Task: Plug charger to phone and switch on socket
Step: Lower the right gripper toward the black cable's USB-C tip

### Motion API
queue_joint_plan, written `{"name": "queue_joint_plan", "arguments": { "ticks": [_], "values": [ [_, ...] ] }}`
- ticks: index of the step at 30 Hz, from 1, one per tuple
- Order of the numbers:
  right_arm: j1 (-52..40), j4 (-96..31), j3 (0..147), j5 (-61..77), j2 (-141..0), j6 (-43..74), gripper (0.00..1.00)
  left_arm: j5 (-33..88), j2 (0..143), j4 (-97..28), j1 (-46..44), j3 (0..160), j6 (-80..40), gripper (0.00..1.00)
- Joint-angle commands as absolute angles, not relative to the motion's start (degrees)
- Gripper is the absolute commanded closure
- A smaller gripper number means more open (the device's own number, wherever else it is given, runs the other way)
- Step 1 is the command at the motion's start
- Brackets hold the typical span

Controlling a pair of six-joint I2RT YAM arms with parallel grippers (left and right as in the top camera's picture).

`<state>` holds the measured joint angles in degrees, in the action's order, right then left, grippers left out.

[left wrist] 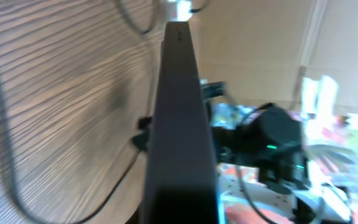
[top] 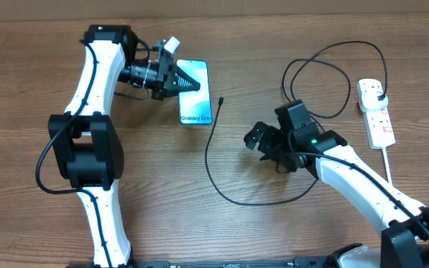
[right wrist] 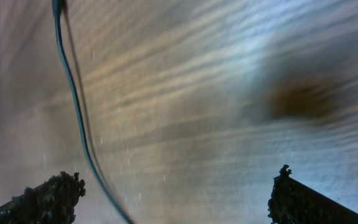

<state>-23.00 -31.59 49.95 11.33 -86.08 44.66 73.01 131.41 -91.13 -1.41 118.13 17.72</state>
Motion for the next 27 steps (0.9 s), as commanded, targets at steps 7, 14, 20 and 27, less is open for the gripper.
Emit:
{"name": "queue_joint_plan", "arguments": {
  "ticks": [7, 14, 20, 27],
  "values": [
    [-23.14, -34.7, 50.37, 19.9, -85.19, 35.18, 0.0, 86.85, 130.91, -96.86, 5.56, 118.85, 25.87, 0.96],
    [-23.11, -41.69, 52.75, 20.25, -85.19, 29.67, 0.01, 90.63, 130.72, -96.86, 7.53, 118.85, 22.13, 0.96],
    [-21.96, -47.62, 58.76, 20.25, -85.19, 29.69, 0.0, 90.61, 130.72, -96.86, 8.45, 118.85, 20.01, 0.95],
    [-20.01, -44.51, 63.0, 20.32, -85.21, 30.44, 0.11, 90.59, 130.72, -96.84, 10.68, 118.85, 17.61, 0.96]
  ]
}}
